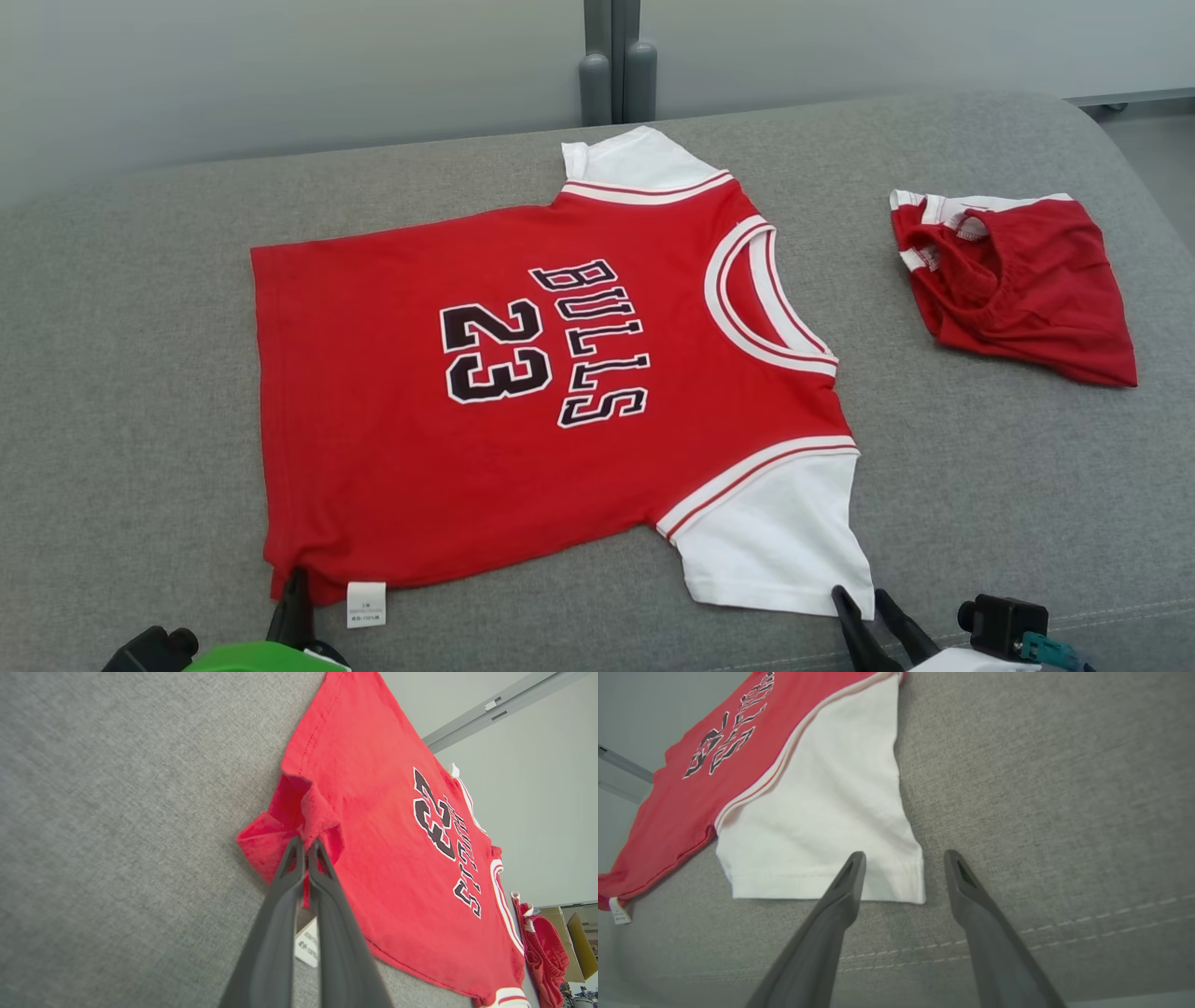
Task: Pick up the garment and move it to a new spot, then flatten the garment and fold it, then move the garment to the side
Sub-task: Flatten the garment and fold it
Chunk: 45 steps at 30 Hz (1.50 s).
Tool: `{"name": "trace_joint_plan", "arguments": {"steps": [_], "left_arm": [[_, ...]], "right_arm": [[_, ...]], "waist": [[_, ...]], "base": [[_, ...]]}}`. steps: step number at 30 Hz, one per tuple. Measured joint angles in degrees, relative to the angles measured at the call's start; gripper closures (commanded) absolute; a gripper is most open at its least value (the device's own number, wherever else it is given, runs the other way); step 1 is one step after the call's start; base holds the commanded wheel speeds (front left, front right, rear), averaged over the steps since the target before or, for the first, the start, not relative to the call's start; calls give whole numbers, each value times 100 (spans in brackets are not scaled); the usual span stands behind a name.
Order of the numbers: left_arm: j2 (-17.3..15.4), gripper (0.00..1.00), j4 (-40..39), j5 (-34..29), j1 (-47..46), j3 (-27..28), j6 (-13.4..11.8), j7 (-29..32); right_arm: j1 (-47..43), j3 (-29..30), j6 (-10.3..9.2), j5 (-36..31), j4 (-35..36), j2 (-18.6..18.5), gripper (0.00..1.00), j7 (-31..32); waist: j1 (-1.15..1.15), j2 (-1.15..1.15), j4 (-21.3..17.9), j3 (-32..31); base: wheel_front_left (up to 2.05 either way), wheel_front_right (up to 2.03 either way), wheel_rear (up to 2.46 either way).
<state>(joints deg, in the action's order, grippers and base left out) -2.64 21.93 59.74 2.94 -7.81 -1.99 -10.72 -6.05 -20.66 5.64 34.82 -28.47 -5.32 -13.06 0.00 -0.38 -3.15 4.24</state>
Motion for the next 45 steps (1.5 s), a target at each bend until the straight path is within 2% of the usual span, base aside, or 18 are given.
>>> {"name": "trace_joint_plan", "arguments": {"steps": [4, 9, 11, 12, 21, 27, 31, 34, 45], "left_arm": [[0, 100, 15, 0, 0, -27, 3, -20], [0, 100, 56, 0, 0, -54, 3, -68], [0, 100, 81, -1, 0, -69, 3, -69], [0, 100, 87, -2, 0, -89, 3, -70], [2, 100, -58, -83, -26, -122, 79, -179], [0, 100, -363, -265, -353, -116, 122, -202], [-13, 100, -434, -385, -631, -153, 122, -202], [-34, 100, -398, -480, -1002, -188, 62, -200], [-87, 100, 372, -836, -2156, -336, -294, 8]], "right_arm": [[52, -80, 41, 7, -156, 1, 52, 10], [221, -178, 88, 27, -331, 3, 66, 54], [315, -204, 90, 29, -365, 9, 85, 54], [358, -212, 90, 29, -367, 14, 100, 54], [513, -143, 140, 93, 5, -63, 100, -11], [1031, 68, 141, 100, 524, -264, 100, -62], [1287, 152, 141, 107, 634, -346, 100, -62], [1686, 163, 141, 105, 554, -457, 100, -2], [3132, 37, 140, 141, -260, -572, 100, 1073]], "waist": [[0, 0, 26, -35], [0, 0, 34, -74], [0, 0, 28, -84], [0, 0, 25, -88], [0, 0, 21, -92], [0, 0, -6, -17], [0, 0, 5, 28], [0, 0, 45, 115], [0, 0, 203, 545]], "base": [[0, 0, 0], [0, 0, 0], [0, 0, 0], [0, 0, 0], [0, 0, 0], [0, 0, 0], [0, 0, 0], [0, 0, 0], [0, 0, 0]]}}
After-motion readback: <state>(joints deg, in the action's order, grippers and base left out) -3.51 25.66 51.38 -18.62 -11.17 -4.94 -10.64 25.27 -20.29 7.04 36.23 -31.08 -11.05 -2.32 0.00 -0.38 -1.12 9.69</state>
